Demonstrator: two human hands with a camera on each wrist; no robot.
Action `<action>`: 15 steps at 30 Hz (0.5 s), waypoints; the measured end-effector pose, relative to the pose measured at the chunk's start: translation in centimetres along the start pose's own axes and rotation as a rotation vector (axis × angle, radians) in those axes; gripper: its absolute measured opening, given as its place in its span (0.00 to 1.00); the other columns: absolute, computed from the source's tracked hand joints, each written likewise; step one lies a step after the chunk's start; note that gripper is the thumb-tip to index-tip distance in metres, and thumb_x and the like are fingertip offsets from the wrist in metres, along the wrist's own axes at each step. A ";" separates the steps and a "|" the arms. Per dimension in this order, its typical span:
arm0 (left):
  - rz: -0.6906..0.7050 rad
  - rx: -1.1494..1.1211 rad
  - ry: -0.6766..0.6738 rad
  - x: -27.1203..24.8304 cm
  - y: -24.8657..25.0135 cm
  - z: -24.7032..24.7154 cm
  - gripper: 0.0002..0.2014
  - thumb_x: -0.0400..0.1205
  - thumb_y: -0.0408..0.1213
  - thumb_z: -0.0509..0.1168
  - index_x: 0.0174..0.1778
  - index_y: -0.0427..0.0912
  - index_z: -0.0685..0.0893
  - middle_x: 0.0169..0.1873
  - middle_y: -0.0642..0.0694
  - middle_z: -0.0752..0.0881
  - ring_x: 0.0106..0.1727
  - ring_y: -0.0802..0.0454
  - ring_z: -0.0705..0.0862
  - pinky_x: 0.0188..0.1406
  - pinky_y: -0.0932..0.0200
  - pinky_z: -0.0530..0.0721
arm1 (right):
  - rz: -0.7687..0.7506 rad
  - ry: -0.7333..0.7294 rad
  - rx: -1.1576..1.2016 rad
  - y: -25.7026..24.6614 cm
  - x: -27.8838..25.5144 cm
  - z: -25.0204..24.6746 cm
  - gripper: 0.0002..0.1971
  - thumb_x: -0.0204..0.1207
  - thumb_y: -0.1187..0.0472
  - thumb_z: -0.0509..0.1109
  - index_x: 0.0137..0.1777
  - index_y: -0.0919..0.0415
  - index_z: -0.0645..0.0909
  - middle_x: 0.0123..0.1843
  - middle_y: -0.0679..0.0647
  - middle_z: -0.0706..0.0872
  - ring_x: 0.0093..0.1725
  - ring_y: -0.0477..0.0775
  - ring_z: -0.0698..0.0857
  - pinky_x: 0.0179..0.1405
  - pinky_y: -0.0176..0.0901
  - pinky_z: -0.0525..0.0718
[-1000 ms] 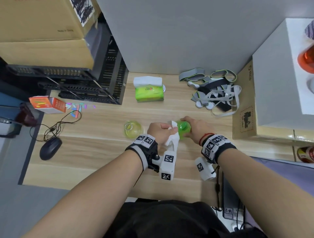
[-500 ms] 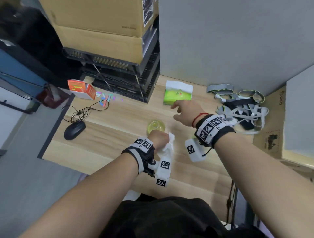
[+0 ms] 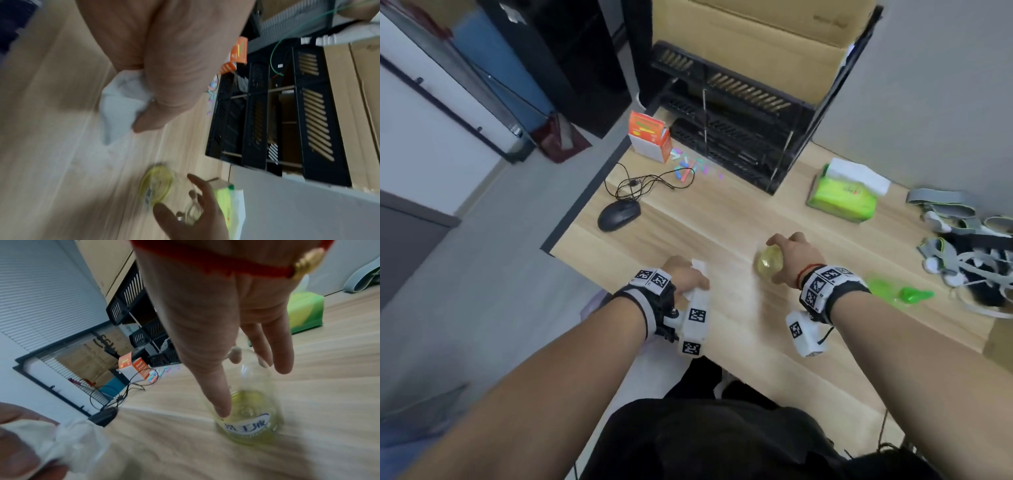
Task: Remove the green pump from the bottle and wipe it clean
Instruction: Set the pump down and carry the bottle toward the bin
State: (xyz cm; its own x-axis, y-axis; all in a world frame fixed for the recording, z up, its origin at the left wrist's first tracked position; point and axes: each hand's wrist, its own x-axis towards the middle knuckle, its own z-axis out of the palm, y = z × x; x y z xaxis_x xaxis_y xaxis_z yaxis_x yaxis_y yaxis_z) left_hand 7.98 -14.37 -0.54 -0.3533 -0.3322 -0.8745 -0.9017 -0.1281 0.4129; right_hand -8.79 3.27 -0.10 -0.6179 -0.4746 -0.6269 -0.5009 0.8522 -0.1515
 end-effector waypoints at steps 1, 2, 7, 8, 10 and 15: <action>-0.001 -0.042 0.031 -0.2 -0.8 -0.8 0.33 0.55 0.39 0.78 0.56 0.30 0.84 0.52 0.33 0.89 0.51 0.34 0.90 0.54 0.36 0.90 | 0.001 -0.006 -0.008 -0.3 -0.2 0.4 0.40 0.58 0.58 0.84 0.70 0.44 0.70 0.64 0.58 0.72 0.53 0.67 0.86 0.51 0.55 0.88; -0.010 -0.084 0.068 -0.3 -1.8 -1.5 0.31 0.59 0.38 0.77 0.58 0.30 0.84 0.54 0.34 0.89 0.53 0.35 0.89 0.54 0.39 0.90 | -0.007 -0.008 -0.014 -0.6 -0.5 0.7 0.39 0.58 0.57 0.84 0.69 0.45 0.70 0.63 0.58 0.72 0.53 0.68 0.85 0.50 0.55 0.87; -0.081 -0.255 0.183 -2.3 -8.1 -3.8 0.10 0.73 0.37 0.70 0.46 0.35 0.85 0.48 0.23 0.86 0.39 0.36 0.88 0.36 0.48 0.91 | -0.182 -0.012 0.006 -5.1 -1.9 1.9 0.38 0.59 0.45 0.81 0.70 0.43 0.70 0.59 0.57 0.75 0.48 0.63 0.84 0.44 0.46 0.79; -0.095 -0.284 0.171 -2.6 -10.0 -4.2 0.06 0.77 0.37 0.68 0.42 0.38 0.83 0.46 0.20 0.84 0.34 0.39 0.84 0.27 0.55 0.86 | -0.227 -0.014 0.032 -6.9 -2.3 2.3 0.38 0.59 0.44 0.80 0.70 0.42 0.70 0.58 0.57 0.76 0.47 0.62 0.83 0.45 0.46 0.78; -0.115 -0.363 0.233 -3.6 -13.1 -5.1 0.05 0.79 0.35 0.67 0.38 0.42 0.79 0.39 0.27 0.81 0.33 0.47 0.80 0.24 0.60 0.83 | -0.318 -0.022 0.075 -10.8 -3.3 3.3 0.38 0.59 0.42 0.80 0.70 0.42 0.70 0.58 0.57 0.76 0.47 0.61 0.82 0.47 0.45 0.77; -0.218 -0.442 0.456 -5.8 -21.2 -8.2 0.12 0.76 0.34 0.70 0.28 0.48 0.76 0.31 0.48 0.79 0.45 0.44 0.81 0.61 0.41 0.87 | -0.538 -0.130 0.088 -20.4 -6.8 8.7 0.37 0.58 0.42 0.79 0.68 0.42 0.71 0.54 0.56 0.76 0.50 0.64 0.83 0.49 0.46 0.78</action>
State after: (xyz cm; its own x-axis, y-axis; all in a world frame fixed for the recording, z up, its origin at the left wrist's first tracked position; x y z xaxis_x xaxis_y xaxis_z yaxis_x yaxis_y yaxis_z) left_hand 31.21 -17.37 -2.18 0.0529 -0.6044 -0.7949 -0.7194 -0.5752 0.3895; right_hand 10.94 -9.01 0.57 -0.2065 -0.8216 -0.5314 -0.6689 0.5149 -0.5362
